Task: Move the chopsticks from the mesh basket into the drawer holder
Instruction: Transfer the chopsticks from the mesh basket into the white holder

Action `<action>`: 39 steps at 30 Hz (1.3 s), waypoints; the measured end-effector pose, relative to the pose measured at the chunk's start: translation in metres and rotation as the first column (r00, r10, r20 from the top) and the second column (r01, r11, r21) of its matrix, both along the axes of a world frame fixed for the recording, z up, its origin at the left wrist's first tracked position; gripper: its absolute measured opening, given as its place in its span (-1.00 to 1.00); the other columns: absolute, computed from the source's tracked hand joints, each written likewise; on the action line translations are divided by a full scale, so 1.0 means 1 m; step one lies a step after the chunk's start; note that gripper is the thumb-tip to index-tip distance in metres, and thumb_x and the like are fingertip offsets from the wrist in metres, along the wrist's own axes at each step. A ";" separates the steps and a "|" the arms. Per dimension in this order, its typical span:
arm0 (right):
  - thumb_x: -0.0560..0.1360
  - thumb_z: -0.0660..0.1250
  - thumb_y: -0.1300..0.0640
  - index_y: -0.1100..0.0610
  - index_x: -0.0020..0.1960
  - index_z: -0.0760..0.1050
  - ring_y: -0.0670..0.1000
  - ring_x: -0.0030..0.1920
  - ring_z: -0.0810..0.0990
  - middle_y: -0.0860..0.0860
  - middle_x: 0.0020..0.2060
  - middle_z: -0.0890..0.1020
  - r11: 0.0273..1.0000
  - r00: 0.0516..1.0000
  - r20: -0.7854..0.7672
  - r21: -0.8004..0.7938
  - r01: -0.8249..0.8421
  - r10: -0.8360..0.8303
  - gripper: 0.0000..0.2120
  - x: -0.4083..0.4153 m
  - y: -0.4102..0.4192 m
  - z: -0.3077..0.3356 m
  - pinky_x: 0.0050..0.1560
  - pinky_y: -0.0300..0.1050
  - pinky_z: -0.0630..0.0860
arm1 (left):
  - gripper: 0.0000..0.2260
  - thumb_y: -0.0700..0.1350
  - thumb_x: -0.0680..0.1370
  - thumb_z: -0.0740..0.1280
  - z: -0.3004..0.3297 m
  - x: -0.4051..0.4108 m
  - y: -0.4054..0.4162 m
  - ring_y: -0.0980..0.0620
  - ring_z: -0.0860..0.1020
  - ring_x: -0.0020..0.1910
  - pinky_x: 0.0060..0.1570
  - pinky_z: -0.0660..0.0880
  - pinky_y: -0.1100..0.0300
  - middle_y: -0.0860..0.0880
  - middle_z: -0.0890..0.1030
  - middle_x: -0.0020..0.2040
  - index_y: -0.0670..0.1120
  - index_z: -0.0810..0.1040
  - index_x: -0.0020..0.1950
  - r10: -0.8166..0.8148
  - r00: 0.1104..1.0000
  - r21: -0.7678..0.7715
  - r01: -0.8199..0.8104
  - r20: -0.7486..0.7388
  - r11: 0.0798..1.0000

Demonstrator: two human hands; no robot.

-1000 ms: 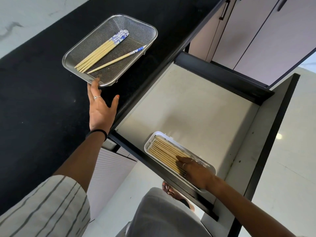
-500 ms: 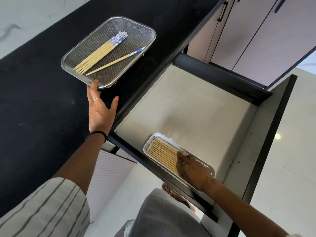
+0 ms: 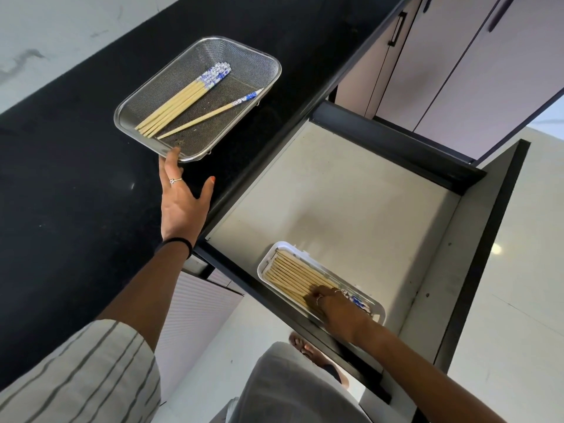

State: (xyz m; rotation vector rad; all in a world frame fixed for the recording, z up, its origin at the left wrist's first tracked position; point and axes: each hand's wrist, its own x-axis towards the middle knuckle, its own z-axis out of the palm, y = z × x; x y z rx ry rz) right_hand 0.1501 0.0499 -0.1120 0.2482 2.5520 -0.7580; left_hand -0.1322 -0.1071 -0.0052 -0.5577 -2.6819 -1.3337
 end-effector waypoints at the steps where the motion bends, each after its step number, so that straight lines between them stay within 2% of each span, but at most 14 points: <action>1: 0.62 0.16 0.14 0.05 0.45 0.29 0.07 0.44 0.30 0.01 0.49 0.27 1.000 1.000 0.000 0.012 -0.009 0.009 -0.60 0.001 0.001 -0.001 0.48 -0.12 0.21 | -0.36 -0.07 0.55 0.38 0.000 0.000 0.000 -0.17 0.32 0.43 0.37 0.35 -0.04 -0.14 0.09 0.55 0.03 0.10 0.51 0.000 1.000 -0.003 0.000 0.001 1.000; 3: 0.63 0.15 0.16 -0.02 0.49 0.22 0.06 0.48 0.24 -0.02 0.51 0.21 0.999 0.999 0.005 0.035 -0.038 0.038 -0.56 0.004 0.002 -0.003 0.50 -0.07 0.19 | -0.36 -0.07 0.55 0.37 0.000 0.001 0.000 -0.16 0.32 0.43 0.36 0.36 -0.06 -0.14 0.09 0.56 0.03 0.09 0.52 0.000 1.000 -0.005 0.000 0.003 1.000; 6: 0.65 0.10 0.17 -0.07 0.50 0.16 0.05 0.50 0.21 -0.04 0.52 0.19 1.000 0.999 0.031 -0.007 0.013 -0.013 -0.55 0.004 0.002 -0.003 0.49 -0.05 0.15 | -0.36 -0.08 0.55 0.38 0.000 0.003 0.001 -0.15 0.32 0.43 0.36 0.37 -0.07 -0.13 0.09 0.56 0.05 0.09 0.51 0.003 1.000 0.001 -0.003 0.010 1.000; 9: 0.64 0.10 0.18 0.00 0.47 0.24 0.11 0.46 0.29 0.03 0.48 0.29 0.999 0.999 -0.007 -0.034 -0.033 0.033 -0.60 -0.004 0.003 -0.002 0.47 -0.02 0.20 | -0.37 -0.08 0.55 0.38 0.002 0.000 0.002 -0.15 0.33 0.43 0.35 0.37 -0.06 -0.12 0.09 0.56 0.06 0.10 0.51 0.011 1.000 0.008 -0.011 0.010 1.000; 11: 0.64 0.11 0.10 0.00 0.45 0.27 0.09 0.44 0.32 0.02 0.47 0.32 0.998 0.998 -0.034 -0.037 -0.052 0.050 -0.63 -0.003 0.004 0.000 0.48 -0.06 0.21 | -0.36 -0.08 0.55 0.38 0.002 -0.001 0.001 -0.16 0.33 0.42 0.35 0.37 -0.03 -0.12 0.10 0.56 0.07 0.10 0.51 0.010 1.000 0.009 -0.011 0.010 1.000; 16: 0.64 0.13 0.15 0.03 0.47 0.27 0.03 0.50 0.20 -0.02 0.51 0.24 0.993 0.993 -0.045 0.031 -0.110 0.112 -0.60 0.001 0.008 0.004 0.52 -0.10 0.13 | -0.36 -0.08 0.54 0.38 0.000 0.000 0.000 -0.14 0.31 0.44 0.38 0.34 -0.06 -0.13 0.09 0.55 0.04 0.09 0.52 0.000 1.000 0.001 0.000 0.009 1.000; 19: 0.63 0.13 0.18 -0.02 0.48 0.24 0.06 0.55 0.03 -0.03 0.55 0.10 0.972 0.975 -0.096 0.143 -0.184 0.199 -0.57 0.003 0.012 0.005 0.54 -0.02 0.05 | -0.36 -0.08 0.54 0.38 0.001 0.000 0.001 -0.11 0.31 0.43 0.40 0.33 -0.04 -0.14 0.11 0.55 0.00 0.10 0.52 0.000 1.000 -0.003 0.000 -0.009 1.000; 22: 0.64 0.11 0.17 -0.05 0.55 0.00 0.09 0.56 -0.15 0.03 0.56 -0.17 0.976 0.983 -0.064 0.147 -0.163 0.174 -0.46 0.008 0.014 0.003 0.56 -0.02 -0.05 | -0.36 -0.10 0.54 0.38 0.001 0.000 0.001 -0.13 0.30 0.45 0.40 0.33 -0.04 -0.15 0.11 0.55 0.00 0.11 0.52 -0.001 1.000 -0.004 0.001 -0.002 1.000; 25: 0.64 0.11 0.18 -0.01 0.56 -0.15 0.13 0.56 -0.15 0.11 0.54 -0.27 0.982 0.990 0.014 0.126 -0.138 0.138 -0.39 0.011 0.012 0.002 0.55 -0.01 -0.03 | -0.36 -0.10 0.54 0.38 0.001 0.000 0.001 -0.14 0.30 0.45 0.38 0.35 -0.09 -0.14 0.10 0.55 0.03 0.10 0.51 0.006 1.000 -0.005 -0.006 0.017 1.000; 30: 0.59 0.21 0.16 0.02 0.55 0.00 0.06 0.55 0.01 0.03 0.57 -0.04 0.992 0.996 -0.009 0.096 -0.087 0.088 -0.38 0.010 0.016 0.002 0.53 -0.10 0.04 | -0.36 -0.09 0.54 0.39 0.002 0.000 0.001 -0.14 0.31 0.44 0.36 0.36 -0.10 -0.12 0.12 0.55 0.03 0.10 0.51 0.005 1.000 -0.005 -0.005 0.003 1.000; 34: 0.55 0.21 0.25 0.12 0.53 0.12 0.13 0.53 0.11 0.08 0.54 0.11 0.999 0.997 0.074 -0.047 0.002 0.001 -0.42 -0.001 0.019 0.014 0.51 0.01 0.12 | -0.36 -0.08 0.55 0.37 0.002 0.000 0.001 -0.16 0.30 0.45 0.37 0.36 -0.06 -0.12 0.08 0.56 0.03 0.09 0.52 0.002 1.000 -0.016 -0.002 0.000 1.000; 36: 0.56 0.20 0.26 0.16 0.47 0.25 0.16 0.45 0.29 0.15 0.46 0.30 0.993 0.996 0.085 -0.105 0.047 -0.038 -0.52 -0.010 0.022 0.024 0.45 0.03 0.26 | -0.36 -0.07 0.55 0.37 0.002 0.001 0.001 -0.17 0.30 0.45 0.37 0.36 -0.07 -0.13 0.04 0.56 0.04 0.09 0.52 0.007 1.000 -0.023 -0.007 0.001 1.000; 39: 0.60 0.20 0.12 0.06 0.34 0.42 0.00 0.25 0.53 0.06 0.29 0.53 0.988 0.999 -0.010 -0.149 0.047 -0.049 -0.68 -0.024 0.027 0.044 0.30 -0.18 0.45 | -0.36 -0.06 0.56 0.36 0.002 0.001 0.001 -0.19 0.33 0.43 0.35 0.37 -0.07 -0.11 0.01 0.57 0.07 0.08 0.52 0.006 1.000 -0.034 -0.006 -0.005 0.999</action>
